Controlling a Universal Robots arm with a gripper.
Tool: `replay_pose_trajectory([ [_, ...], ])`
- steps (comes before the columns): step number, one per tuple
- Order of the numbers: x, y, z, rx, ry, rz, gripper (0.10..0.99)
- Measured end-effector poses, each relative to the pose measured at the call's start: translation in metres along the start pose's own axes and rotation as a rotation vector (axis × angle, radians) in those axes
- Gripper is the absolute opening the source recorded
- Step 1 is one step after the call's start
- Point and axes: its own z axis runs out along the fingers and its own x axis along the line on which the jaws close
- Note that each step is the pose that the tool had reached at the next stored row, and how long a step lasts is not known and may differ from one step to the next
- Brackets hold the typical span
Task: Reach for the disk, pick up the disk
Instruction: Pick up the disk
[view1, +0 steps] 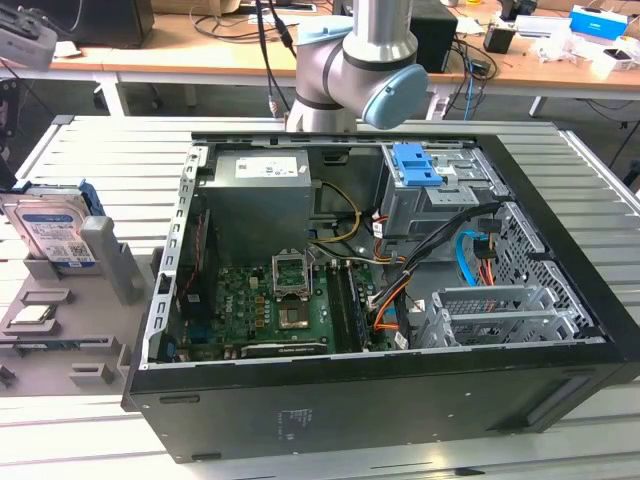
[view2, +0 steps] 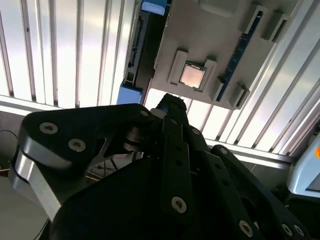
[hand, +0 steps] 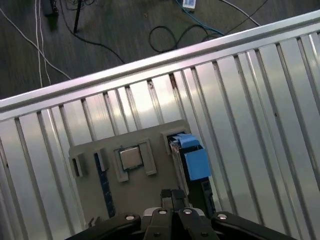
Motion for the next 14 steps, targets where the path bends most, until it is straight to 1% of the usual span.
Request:
replay_pose_trajectory([
  [14, 0.0000, 0.0000, 0.0000, 0.000, 0.0058, -0.153, 0.106],
])
